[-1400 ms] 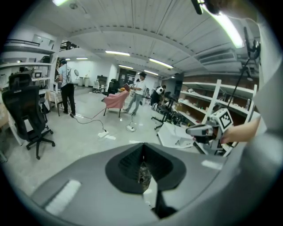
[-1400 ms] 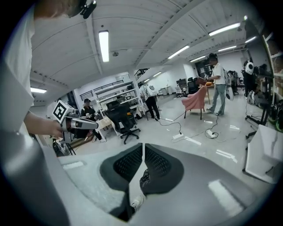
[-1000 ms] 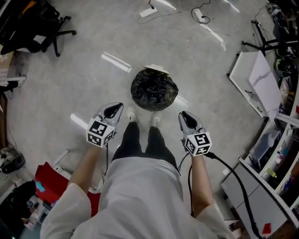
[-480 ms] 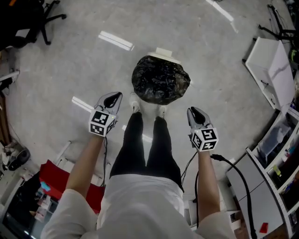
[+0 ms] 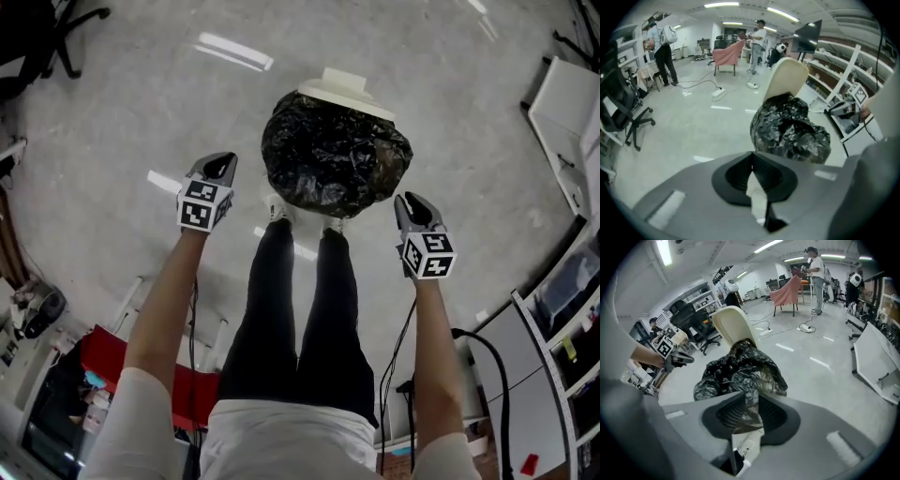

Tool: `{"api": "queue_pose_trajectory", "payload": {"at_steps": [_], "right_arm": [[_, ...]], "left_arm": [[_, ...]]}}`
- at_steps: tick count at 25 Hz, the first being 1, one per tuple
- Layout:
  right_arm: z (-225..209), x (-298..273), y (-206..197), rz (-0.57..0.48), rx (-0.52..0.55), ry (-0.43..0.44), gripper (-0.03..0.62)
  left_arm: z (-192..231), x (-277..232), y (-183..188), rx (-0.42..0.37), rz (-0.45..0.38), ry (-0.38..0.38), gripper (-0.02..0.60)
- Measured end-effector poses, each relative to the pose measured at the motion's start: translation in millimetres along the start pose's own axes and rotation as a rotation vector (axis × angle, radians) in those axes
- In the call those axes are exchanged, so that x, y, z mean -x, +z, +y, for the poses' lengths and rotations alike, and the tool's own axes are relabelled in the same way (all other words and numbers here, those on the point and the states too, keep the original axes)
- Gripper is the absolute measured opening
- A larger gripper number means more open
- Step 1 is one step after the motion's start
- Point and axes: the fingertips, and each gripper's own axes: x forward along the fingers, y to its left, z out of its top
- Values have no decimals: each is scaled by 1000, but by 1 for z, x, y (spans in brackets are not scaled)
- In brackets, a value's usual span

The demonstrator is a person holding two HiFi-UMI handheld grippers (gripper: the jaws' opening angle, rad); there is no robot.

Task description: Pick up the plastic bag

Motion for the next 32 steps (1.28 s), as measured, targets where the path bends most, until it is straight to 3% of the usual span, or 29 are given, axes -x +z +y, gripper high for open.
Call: {"api": "queue_pose_trajectory", "payload": {"at_steps": [4, 7, 9, 12, 18, 20, 22, 24, 26, 27, 28, 29, 32], "right_arm": [[-46, -39, -23, 3, -89, -49, 120], [-77, -61, -36, 12, -148, -64, 162], [-89, -76, -45, 32, -187, -34, 224], [-90, -101, -56, 73, -217, 51, 307], [-59, -145, -58, 138, -209, 285, 374], [-38, -155, -58, 169, -164, 359, 374], [-19, -162, -60, 201, -116, 430, 374], [-7, -162, -61, 217, -93, 493, 342], [-3, -158, -60, 214, -76, 528, 296], [-3, -156, -58, 204, -62, 525, 236], [-3, -155, -54, 191, -43, 508, 110], [-4, -154, -51, 178, -24, 484, 36], [-6, -147, -45, 154, 10, 410, 2]], "left_arm": [[19, -54, -15, 35, 43, -26, 3], [23, -89, -23, 71, 57, -105, 3], [20, -107, -27, 118, 64, -176, 3], [12, -126, -33, 175, 97, -281, 80], [-22, -140, -24, 145, 109, -520, 249], [-37, -137, -19, 155, 105, -615, 268], [-46, -135, -18, 168, 110, -679, 219], [-48, -134, -19, 178, 114, -707, 200], [-52, -132, -17, 173, 117, -722, 107], [-54, -130, -16, 165, 118, -726, 51], [-56, -129, -15, 154, 117, -724, 16], [-58, -127, -13, 140, 114, -714, 5], [-63, -124, -12, 111, 95, -648, 5]]}}
